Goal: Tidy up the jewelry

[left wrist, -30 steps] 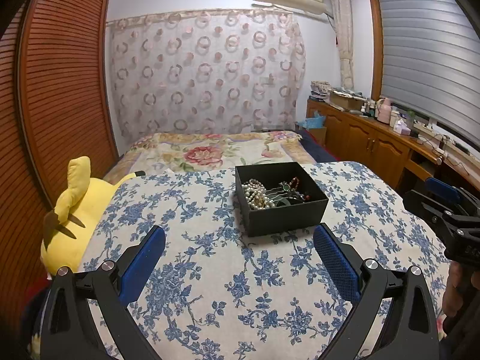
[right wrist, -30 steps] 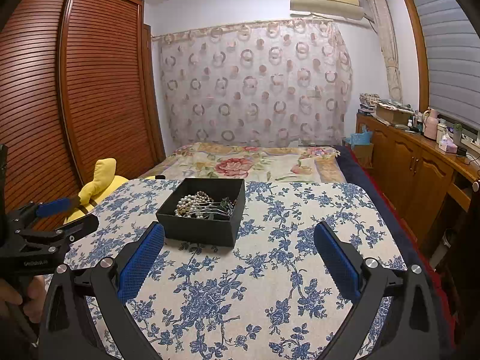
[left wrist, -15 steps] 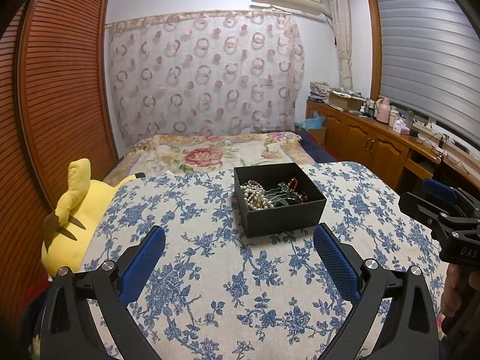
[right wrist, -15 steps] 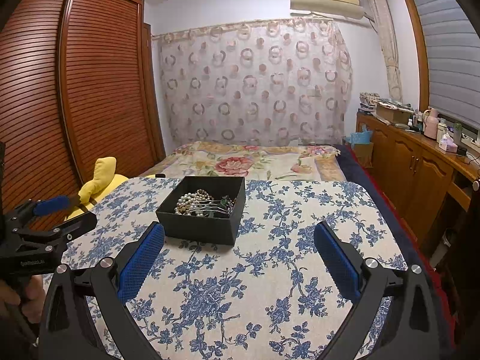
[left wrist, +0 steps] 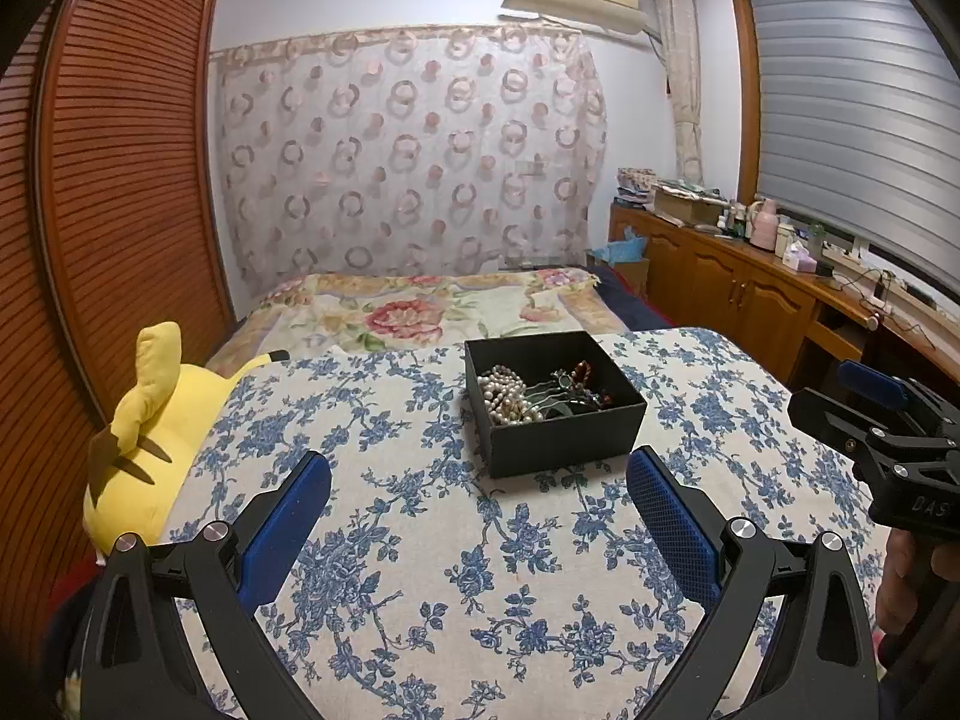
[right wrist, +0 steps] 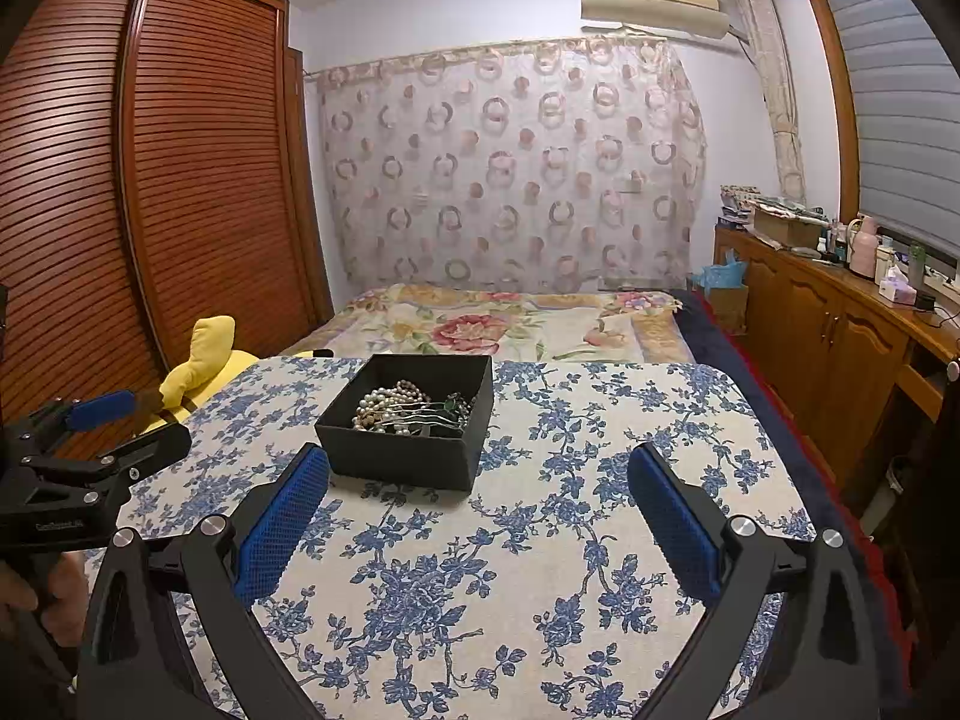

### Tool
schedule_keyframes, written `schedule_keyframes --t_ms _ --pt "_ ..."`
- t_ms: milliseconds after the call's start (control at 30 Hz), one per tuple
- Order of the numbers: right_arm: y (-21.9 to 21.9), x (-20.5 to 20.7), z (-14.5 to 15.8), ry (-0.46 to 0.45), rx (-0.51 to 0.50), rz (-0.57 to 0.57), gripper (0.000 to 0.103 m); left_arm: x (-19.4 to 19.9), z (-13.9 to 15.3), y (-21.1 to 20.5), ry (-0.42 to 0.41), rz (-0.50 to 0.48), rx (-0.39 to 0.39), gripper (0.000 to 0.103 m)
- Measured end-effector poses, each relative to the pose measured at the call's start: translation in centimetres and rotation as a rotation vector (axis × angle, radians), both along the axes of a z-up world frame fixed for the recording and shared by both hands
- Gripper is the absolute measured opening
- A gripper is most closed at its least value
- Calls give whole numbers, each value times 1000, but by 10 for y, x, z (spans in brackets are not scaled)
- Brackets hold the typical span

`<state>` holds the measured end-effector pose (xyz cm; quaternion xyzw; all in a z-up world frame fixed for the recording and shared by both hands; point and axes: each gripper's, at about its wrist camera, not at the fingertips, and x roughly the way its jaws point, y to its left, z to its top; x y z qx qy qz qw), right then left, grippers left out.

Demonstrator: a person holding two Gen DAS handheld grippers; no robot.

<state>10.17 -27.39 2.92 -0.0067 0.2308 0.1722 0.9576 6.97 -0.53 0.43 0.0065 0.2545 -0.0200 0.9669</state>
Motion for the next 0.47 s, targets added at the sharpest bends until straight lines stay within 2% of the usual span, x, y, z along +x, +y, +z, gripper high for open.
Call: schedule_keyframes --t_ms 467 --pt "0 -1 -1 -2 5 -1 100 -1 0 0 4 -2 -3 95"
